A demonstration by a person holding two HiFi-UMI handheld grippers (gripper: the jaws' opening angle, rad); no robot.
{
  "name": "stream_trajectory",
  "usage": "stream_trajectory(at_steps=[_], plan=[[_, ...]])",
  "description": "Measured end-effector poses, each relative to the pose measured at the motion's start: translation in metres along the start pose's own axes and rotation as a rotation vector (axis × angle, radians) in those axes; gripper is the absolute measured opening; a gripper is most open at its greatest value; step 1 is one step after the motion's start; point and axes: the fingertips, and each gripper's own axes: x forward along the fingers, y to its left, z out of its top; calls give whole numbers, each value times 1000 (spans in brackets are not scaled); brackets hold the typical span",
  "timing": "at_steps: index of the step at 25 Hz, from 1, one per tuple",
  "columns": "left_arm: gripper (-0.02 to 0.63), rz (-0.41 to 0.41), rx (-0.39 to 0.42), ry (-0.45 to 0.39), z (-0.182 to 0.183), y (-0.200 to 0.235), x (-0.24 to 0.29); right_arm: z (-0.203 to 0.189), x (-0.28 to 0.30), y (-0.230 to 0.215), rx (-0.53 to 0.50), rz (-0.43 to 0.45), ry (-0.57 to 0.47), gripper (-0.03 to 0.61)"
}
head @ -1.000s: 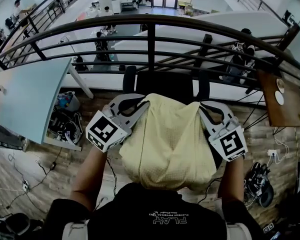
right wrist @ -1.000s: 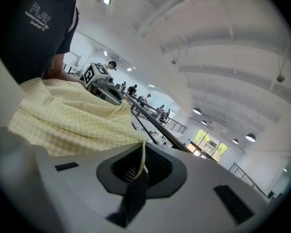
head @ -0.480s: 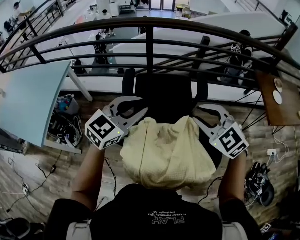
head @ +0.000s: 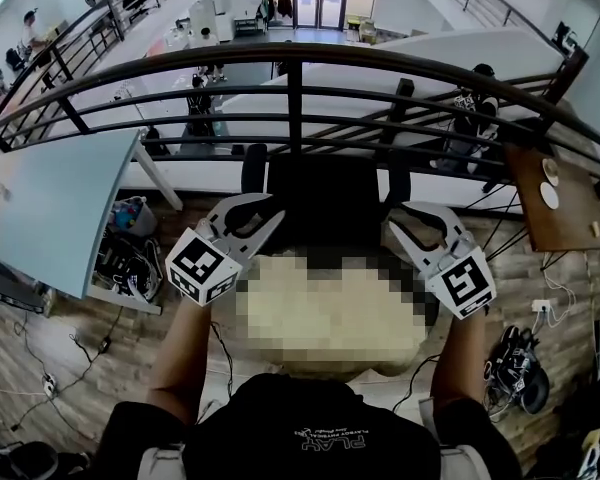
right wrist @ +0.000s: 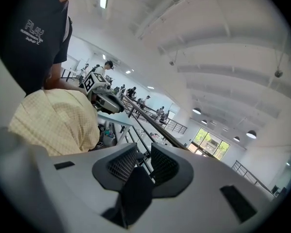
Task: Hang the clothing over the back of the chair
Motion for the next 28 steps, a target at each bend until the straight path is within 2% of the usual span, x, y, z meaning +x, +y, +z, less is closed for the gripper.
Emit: stream_trajectory(at_steps=[4, 8, 13, 16, 20, 28], plan=[[86, 50, 20, -36, 14, 3, -11, 19, -12, -11, 25, -89, -95, 74], [66, 115, 56, -112, 35, 0, -28, 38, -30, -18, 78, -172, -194, 54], [27, 169, 69, -154, 56, -11, -44, 49, -53, -19, 70, -237, -222, 37], [14, 186, 72, -175, 61, -19, -50, 69, -68, -15, 98, -272, -294, 32], [12, 202, 68, -193, 73, -34, -60, 80, -88, -6, 100, -300, -321, 21], [12, 244, 117, -232, 95, -58, -70, 103, -104, 3, 82, -360, -376, 18]])
